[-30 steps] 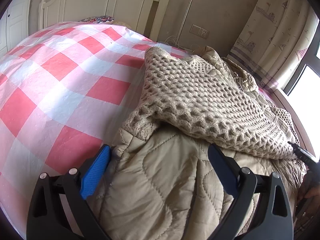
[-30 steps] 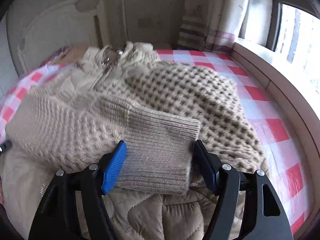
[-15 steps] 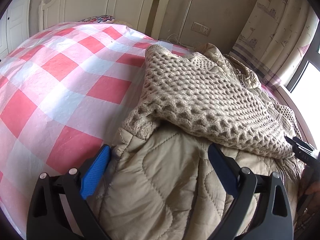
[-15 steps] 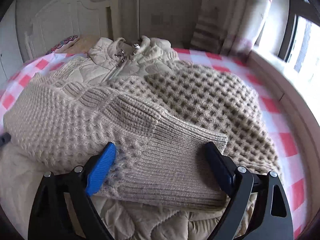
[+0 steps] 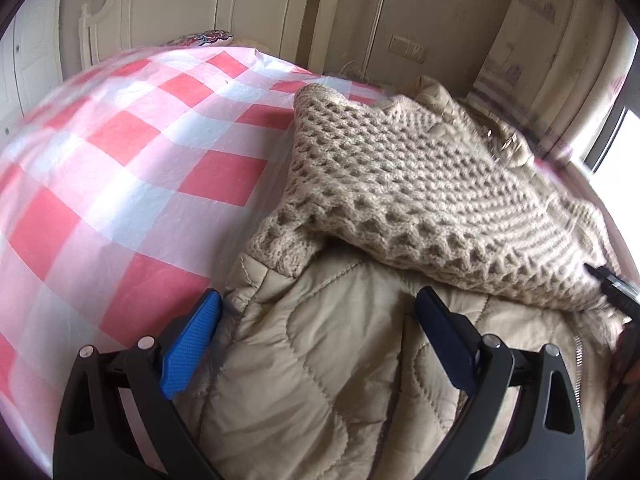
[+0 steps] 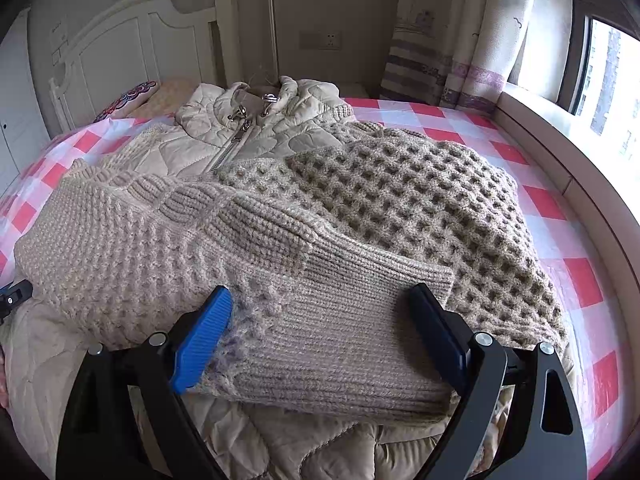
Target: Fold large clothes
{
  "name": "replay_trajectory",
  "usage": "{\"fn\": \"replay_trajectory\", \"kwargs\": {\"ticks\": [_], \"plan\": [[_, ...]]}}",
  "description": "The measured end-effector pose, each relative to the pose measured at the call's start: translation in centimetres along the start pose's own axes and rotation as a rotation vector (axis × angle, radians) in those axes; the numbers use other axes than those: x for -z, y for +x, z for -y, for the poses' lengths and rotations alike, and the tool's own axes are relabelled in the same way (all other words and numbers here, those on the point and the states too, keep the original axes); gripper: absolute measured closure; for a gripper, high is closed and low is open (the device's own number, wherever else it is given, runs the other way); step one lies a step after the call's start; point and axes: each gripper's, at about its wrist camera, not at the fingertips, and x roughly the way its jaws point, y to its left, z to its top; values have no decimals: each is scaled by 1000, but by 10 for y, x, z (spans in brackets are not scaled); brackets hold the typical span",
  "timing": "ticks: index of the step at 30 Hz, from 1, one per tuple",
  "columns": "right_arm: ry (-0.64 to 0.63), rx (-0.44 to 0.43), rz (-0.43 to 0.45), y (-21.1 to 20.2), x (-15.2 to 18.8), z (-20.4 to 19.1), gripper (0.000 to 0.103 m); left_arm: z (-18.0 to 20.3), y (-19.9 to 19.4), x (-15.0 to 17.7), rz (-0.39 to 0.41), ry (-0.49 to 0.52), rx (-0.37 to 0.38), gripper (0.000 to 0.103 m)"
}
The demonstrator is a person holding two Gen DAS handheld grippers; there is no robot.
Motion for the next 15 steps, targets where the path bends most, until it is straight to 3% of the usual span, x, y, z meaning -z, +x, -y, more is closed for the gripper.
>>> {"fn": "replay_trajectory", "kwargs": {"ticks": [2,6,8,11,15], "plan": [[3,-2,0,-2,2,-1,16,11,-16,-12,42,59,-51,7],[1,0,0,0,-1,-1,16,39,-53,-45,202,103,-24,2],[3,-2,2,0,0,-1,16,60,-52,-60,217,174,-57,2],[9,-13,7,-3,0,-1,16,86,-18,-79,144,250,-80,2],[5,-14,5,-4,1,0,16,87,31,-76,31,234,-96,2]]}}
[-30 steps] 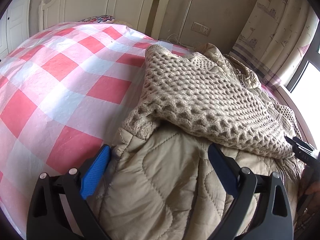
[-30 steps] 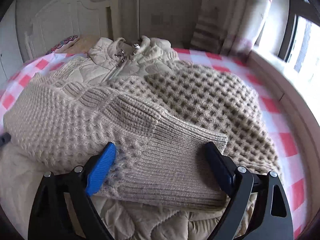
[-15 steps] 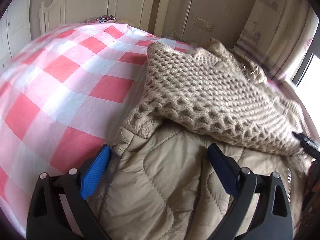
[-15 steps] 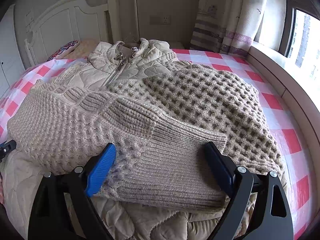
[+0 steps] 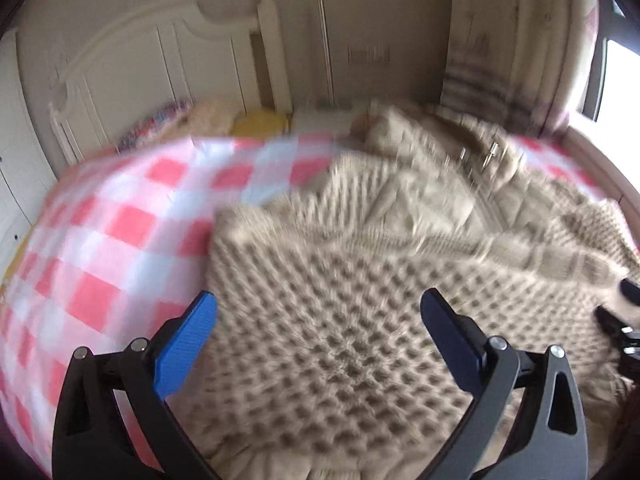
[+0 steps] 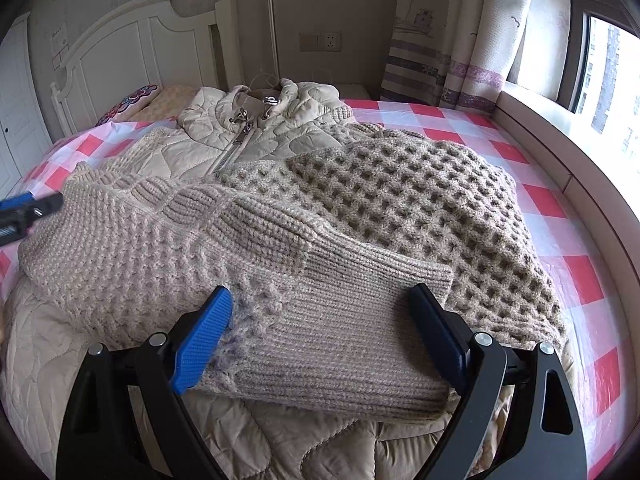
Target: Fold large clothes
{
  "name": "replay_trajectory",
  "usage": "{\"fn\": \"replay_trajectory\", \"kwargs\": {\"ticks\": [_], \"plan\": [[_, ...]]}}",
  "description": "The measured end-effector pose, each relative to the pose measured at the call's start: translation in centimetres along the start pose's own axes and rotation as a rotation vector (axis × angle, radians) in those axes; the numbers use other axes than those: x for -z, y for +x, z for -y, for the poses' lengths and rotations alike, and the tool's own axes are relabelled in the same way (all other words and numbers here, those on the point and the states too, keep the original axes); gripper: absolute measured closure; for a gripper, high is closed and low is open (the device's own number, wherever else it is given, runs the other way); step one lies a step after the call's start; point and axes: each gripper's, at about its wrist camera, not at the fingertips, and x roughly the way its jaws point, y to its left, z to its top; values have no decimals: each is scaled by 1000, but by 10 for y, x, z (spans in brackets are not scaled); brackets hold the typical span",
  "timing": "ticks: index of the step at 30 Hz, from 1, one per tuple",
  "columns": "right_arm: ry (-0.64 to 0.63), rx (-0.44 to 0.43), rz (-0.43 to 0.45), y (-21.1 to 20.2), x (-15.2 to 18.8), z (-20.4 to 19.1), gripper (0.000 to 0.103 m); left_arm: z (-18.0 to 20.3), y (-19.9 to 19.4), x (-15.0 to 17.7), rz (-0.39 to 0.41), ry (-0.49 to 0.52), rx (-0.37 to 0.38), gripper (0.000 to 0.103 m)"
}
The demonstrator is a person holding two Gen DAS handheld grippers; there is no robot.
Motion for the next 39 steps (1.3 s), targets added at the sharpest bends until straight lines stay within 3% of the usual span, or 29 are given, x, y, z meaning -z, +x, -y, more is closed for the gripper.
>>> {"fn": "replay_trajectory", "kwargs": {"ticks": [2,5,10,26,33,35,39], "plan": [[8,-13,-6,1,0,1,16,-2,24,14,-47,-1,14,2],[9,-13,-7,1,-1,1,16,-16,27,16,-44,-57,82,2],[4,-4,-10,2,-1,-1,16,-10,27,18,-37,-21,42,2],[-4,25,-7,2,-1,-5,16,-9,28,18,-40,-29,50,2],[20,-20,-4,-6,-2,-1,16,-9,28,18,-40,-29,49,2],[44,-119,0,-10,-13,3,16,-10,28,18,-40,-29,49,2],[-7,-116,1,0,-75,3,16,-8,29,19,-42,-30,50,2]]}}
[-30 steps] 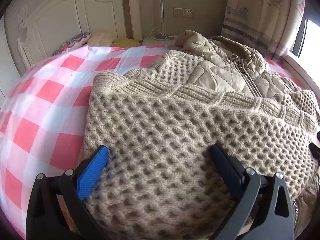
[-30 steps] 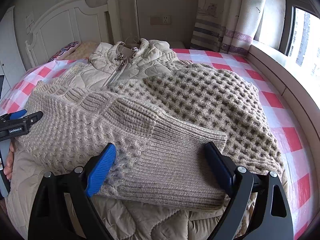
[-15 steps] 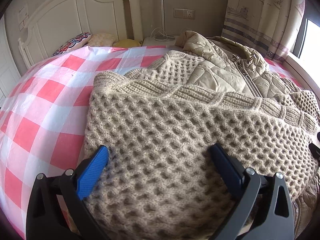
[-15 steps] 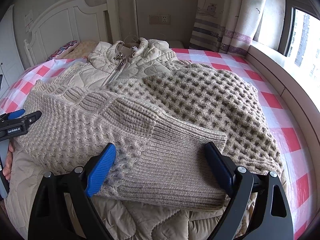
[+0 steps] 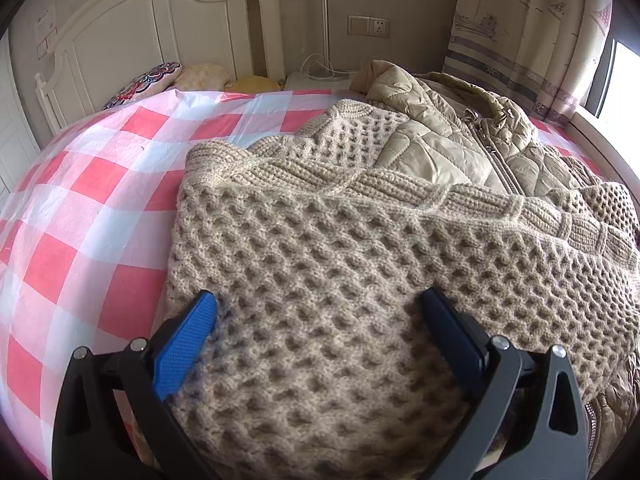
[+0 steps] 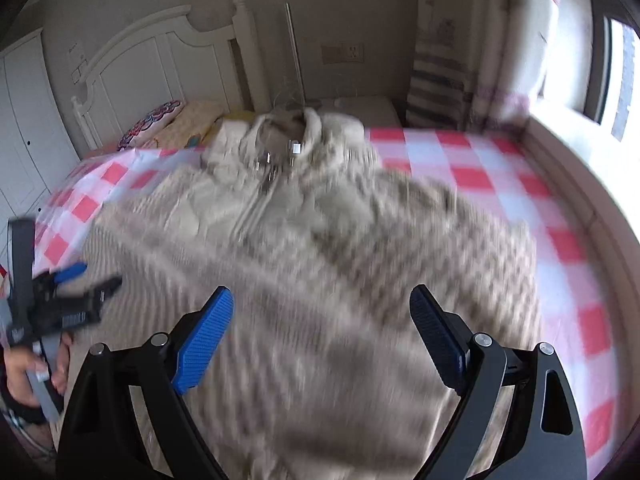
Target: Fold large clothes
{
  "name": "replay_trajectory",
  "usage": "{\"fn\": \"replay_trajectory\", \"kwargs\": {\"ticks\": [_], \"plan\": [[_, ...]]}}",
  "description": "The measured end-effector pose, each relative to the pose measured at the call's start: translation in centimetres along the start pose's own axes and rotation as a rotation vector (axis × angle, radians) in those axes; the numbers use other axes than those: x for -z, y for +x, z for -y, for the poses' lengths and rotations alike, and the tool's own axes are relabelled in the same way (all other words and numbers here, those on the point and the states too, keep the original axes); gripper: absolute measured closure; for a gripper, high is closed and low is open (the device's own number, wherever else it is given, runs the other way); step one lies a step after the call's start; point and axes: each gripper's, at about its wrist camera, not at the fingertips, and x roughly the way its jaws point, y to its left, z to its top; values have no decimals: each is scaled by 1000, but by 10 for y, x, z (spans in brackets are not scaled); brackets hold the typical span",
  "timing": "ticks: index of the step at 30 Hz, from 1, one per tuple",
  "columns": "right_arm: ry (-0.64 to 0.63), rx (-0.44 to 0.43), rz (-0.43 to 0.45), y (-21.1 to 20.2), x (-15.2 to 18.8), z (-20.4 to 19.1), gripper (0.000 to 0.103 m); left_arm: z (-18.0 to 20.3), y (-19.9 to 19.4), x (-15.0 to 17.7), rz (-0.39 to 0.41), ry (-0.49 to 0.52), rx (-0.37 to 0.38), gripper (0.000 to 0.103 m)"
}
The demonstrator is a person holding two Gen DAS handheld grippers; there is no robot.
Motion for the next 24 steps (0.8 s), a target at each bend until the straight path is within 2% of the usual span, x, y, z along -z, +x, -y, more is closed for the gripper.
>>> {"fn": "replay_trajectory", "kwargs": {"ticks": [4,7,10,11,14,20,21,22,23,24], "plan": [[-48,-16,22,35,-86,0,16,0,-1,-1,-2,-1,2,2],[-61,-43,-84,105,-152,-5,16,0,-1,-1,-2,-1,2,2],[-35,-2,-209,176,-196,-6,16,0,-1,-1,-2,-2,3,2],[-28,19,-263,200,-206,-7,16,-1,-1,-1,-2,-2,3,2],[5,70,-353,252,-220,-7,16,0,-1,-1,-3,-3,4,2],[-47,143,-382,296,-220,-19,17,-1,-1,-1,-3,-5,7,2],[-55,135,-363,296,-222,-20,22,0,-1,-1,-3,-5,7,2],[-51,123,-352,294,-221,-20,38,-1,-1,-1,-3,-6,8,2],[-48,129,-335,289,-222,-19,62,-1,-1,-1,-3,-6,8,2],[-53,129,-314,283,-222,-19,75,0,-1,-1,-3,-6,8,2]]}}
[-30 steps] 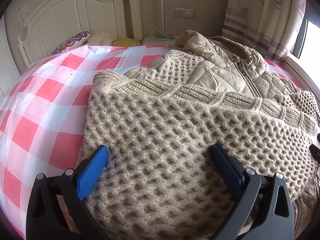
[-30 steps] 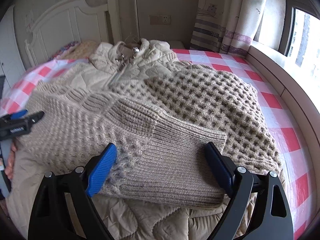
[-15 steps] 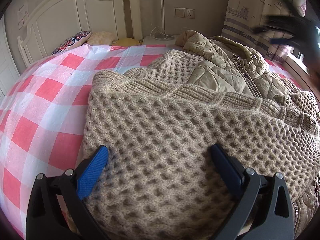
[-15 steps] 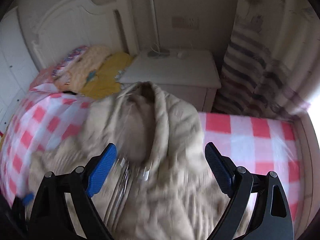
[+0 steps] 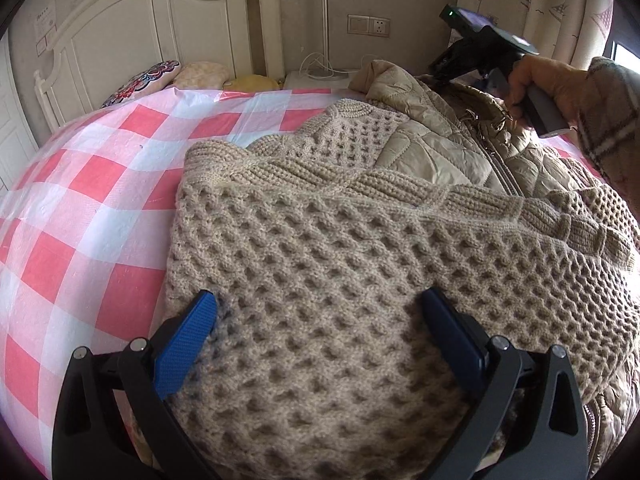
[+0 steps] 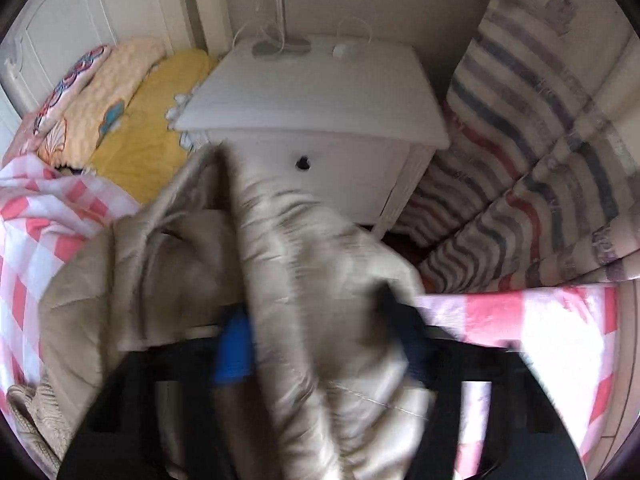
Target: Fold large clothes
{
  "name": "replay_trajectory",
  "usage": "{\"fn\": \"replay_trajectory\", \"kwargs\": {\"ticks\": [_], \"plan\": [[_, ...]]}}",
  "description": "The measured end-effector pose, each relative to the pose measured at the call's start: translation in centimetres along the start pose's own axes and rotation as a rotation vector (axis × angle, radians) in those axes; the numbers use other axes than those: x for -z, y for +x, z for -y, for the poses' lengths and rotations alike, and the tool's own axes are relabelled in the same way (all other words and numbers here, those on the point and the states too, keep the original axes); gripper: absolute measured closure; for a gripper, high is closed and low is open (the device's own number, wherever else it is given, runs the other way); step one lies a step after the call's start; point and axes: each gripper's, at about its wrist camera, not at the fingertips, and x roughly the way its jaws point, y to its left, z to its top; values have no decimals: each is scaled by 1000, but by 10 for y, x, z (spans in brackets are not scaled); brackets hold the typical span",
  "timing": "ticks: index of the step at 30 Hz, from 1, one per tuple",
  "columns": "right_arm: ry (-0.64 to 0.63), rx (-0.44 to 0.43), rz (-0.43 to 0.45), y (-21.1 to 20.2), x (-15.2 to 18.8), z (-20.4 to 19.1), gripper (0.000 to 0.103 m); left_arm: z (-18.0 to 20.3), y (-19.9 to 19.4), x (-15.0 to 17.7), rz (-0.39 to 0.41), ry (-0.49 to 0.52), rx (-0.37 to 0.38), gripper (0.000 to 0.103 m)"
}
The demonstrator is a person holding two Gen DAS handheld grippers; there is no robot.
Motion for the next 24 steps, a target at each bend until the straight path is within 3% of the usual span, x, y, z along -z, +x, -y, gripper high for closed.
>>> {"fn": "replay_trajectory", "kwargs": {"ticks": [1,6,11,14,17,19,22,23,24], "plan": [[-7,-19,53,-14,2,1,87,-1,0,0,0,0,0,2],[-34,-173,271,-93,47,0,95,0,0,0,0,-1,1,2],[-116,-256,480,-193,175,7,100,-1,0,0,0,-1,1,2],[-99,-218,473,-210,260,17,100,-2,0,0,0,0,1,2],[-77,-176,315,-186,312,32,99,-1,0,0,0,-1,2,2],[-26,-176,283,-180,317,46,97,-1,0,0,0,-1,1,2],[26,-202,261,-185,279,56,87,-1,0,0,1,-2,2,2],[28,-215,284,-188,263,55,80,-2,0,0,1,-2,3,2],[22,-222,300,-188,241,51,63,-1,0,0,1,-4,4,2]]}}
